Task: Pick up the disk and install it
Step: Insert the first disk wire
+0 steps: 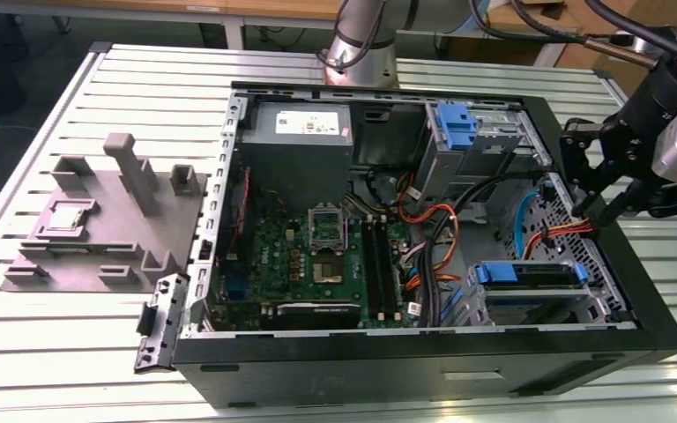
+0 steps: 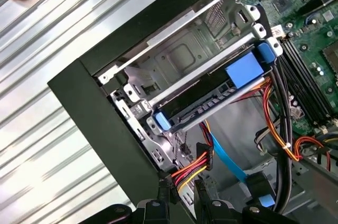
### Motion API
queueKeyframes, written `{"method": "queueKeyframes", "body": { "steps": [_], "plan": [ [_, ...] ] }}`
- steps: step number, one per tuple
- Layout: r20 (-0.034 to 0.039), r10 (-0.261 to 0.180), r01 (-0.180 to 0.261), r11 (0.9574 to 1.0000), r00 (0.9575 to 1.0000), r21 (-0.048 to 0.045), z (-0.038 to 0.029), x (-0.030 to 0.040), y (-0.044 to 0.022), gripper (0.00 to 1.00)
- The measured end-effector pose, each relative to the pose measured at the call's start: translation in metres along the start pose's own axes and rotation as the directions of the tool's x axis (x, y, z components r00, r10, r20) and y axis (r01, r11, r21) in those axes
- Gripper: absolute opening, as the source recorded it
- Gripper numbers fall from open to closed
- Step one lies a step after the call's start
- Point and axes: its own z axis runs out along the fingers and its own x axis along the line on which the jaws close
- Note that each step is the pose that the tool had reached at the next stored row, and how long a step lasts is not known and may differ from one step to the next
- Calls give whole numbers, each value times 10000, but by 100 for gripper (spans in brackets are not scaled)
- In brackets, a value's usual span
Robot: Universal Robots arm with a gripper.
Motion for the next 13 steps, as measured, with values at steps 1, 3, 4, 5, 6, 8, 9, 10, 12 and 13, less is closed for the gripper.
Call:
{"method": "queueKeyframes", "body": {
  "steps": [1, 3, 4, 5, 6, 8, 9, 10, 12, 13],
  "plan": [
    [-21, -81, 81, 10000, 10000, -4, 2, 0, 0, 32],
    [-100, -225, 225, 9997, 9997, -29, 5, 0, 1, 32],
    [-136, -294, 294, 9996, 9995, -34, 8, 0, 1, 32],
    [-169, -370, 369, 9993, 9992, -33, 12, -1, 1, 32],
    [-199, -460, 460, 9989, 9987, -25, 15, -1, 2, 32],
    [-229, -698, 699, 9976, 9973, 2, 25, -1, 2, 32],
    [-236, -816, 817, 9967, 9964, 16, 30, -1, 3, 32],
    [-240, -931, 931, 9956, 9954, 28, 35, -2, 4, 32],
    [-239, -1140, 1141, 9935, 9932, 49, 46, -2, 6, 32],
    [-242, -1230, 1231, 9924, 9921, 61, 50, -2, 8, 32]
  ]
}}
